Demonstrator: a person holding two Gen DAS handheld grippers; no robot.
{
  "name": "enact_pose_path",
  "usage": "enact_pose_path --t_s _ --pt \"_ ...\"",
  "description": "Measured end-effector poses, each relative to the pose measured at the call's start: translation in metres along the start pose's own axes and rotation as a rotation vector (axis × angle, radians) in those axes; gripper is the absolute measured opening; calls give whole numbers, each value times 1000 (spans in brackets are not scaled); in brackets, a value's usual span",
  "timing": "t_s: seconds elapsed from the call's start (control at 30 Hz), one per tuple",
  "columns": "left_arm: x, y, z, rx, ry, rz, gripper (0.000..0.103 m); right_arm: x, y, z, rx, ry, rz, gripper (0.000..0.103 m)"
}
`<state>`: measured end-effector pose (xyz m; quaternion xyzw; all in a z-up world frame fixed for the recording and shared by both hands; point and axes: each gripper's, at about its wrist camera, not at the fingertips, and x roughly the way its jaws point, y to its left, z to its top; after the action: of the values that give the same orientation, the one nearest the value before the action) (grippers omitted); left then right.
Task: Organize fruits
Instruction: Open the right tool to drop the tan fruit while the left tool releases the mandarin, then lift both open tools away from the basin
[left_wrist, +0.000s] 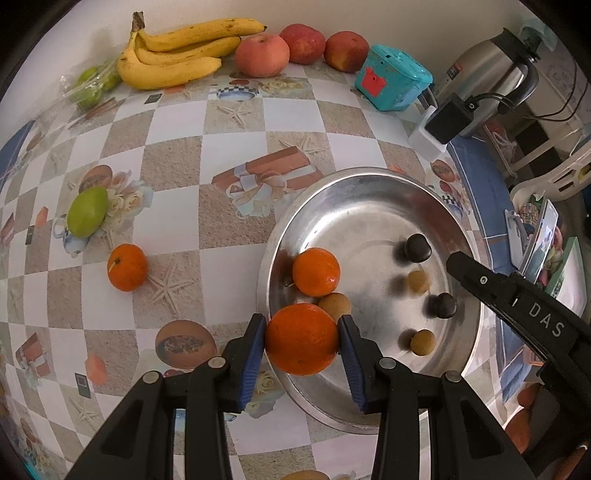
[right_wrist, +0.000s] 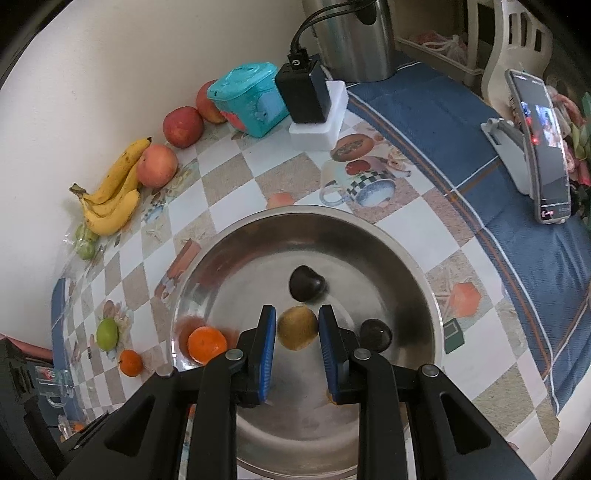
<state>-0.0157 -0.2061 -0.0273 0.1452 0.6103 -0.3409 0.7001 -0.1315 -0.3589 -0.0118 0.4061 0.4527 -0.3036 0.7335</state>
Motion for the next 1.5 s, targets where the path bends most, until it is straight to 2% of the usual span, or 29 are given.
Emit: enact_pose_path --t_s 0.2,0.27,0.33,0.6,0.67,0.73,0.87,0.93,0.97,1.1,1.5 --pt "0 -1 1 5 -4 3 46 -3 3 0 -26 -19 -26 25" --pt "-1 -2 1 5 -12 4 57 -3 4 0 -28 -19 -22 25" --pt "-2 -3 1 9 -17 9 63 -3 5 0 -35 -22 -20 25" --pt "-2 0 2 2 -18 28 68 0 8 1 -75 -6 -23 25" --pt "-1 1 2 -4 -14 32 68 1 8 1 -90 0 -16 32" --pt "0 3 2 -9 -11 37 69 2 9 0 -106 0 -14 55" --pt "1 7 2 -22 -4 45 69 1 14 -1 -153 -13 -19 65" --pt "1 10 2 -32 -6 54 70 0 15 -2 -165 -30 -8 92" --pt "1 11 2 -36 -3 57 70 -1 15 -2 -169 -40 -7 95" --pt "-1 16 3 -52 -4 64 71 -1 14 -1 -168 -48 -50 95" --pt "-8 26 7 -72 -24 73 73 0 13 -1 -175 -43 -68 95"
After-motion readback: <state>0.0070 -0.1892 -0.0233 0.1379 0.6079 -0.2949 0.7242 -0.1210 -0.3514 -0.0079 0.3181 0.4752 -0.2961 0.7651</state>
